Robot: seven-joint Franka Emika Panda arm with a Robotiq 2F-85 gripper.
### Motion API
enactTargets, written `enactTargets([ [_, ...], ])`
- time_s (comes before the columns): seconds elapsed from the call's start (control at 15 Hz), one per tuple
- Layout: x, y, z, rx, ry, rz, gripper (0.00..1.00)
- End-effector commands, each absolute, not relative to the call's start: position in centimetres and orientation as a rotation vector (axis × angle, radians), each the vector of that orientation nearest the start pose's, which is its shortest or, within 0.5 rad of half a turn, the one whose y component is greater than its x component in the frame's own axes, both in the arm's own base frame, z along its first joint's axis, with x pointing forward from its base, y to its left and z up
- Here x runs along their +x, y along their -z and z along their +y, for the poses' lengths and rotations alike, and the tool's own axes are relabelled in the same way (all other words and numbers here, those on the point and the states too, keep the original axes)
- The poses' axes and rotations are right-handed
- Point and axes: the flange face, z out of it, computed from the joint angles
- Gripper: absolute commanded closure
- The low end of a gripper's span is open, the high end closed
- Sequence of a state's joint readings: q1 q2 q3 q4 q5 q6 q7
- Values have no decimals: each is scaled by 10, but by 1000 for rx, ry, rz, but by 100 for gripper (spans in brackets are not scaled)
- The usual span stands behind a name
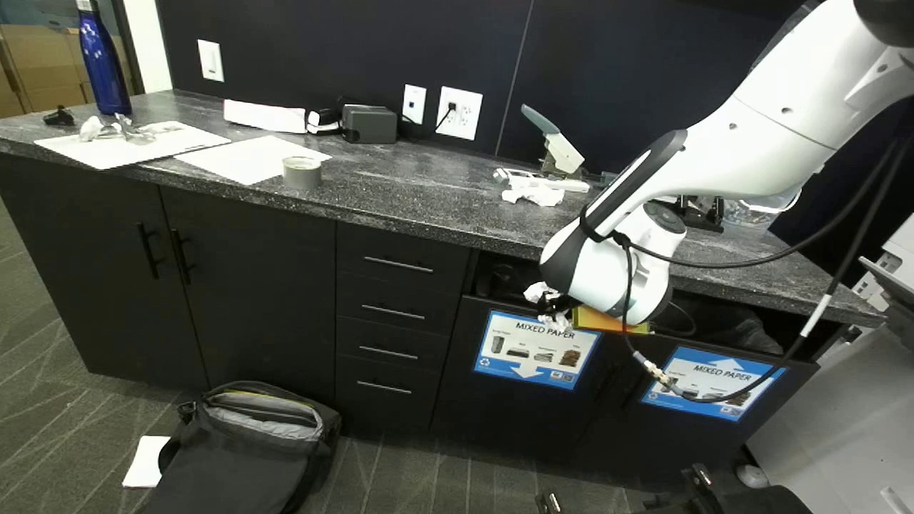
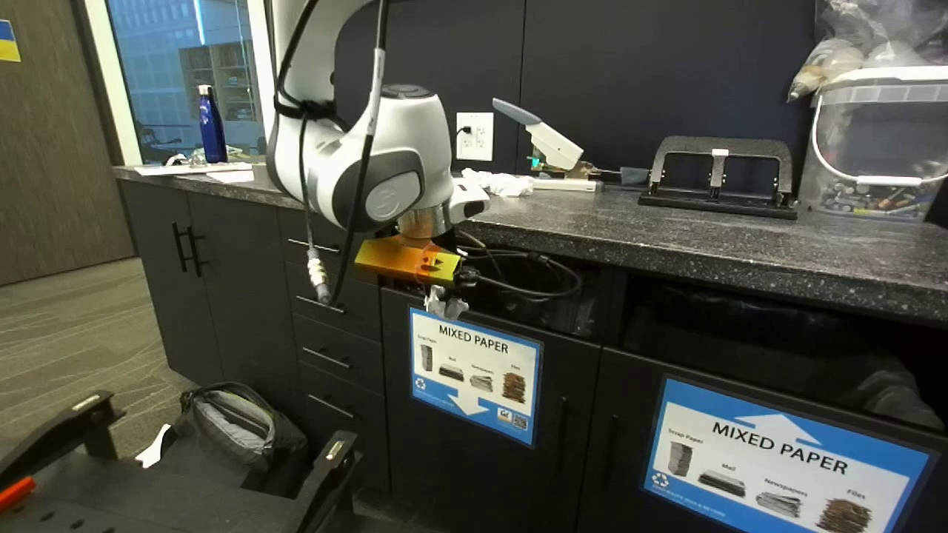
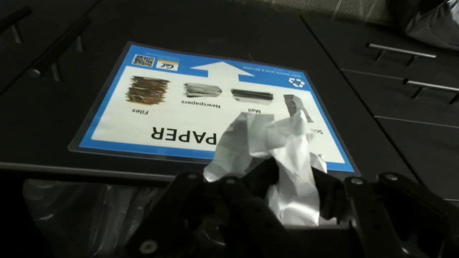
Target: Put all the white pieces of paper in the left bin
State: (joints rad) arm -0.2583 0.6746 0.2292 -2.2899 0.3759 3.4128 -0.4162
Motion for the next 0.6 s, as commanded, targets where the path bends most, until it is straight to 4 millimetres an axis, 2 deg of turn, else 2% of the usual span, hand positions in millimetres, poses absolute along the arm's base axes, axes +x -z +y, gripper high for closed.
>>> enactTargets([
  [0.0,539,-92,-43,-3015,895,89,90],
  [0.2,547,-84,-44,-2991,1048,59,90],
  [0.53,577,-85,-56,-2958,1282,83,90],
])
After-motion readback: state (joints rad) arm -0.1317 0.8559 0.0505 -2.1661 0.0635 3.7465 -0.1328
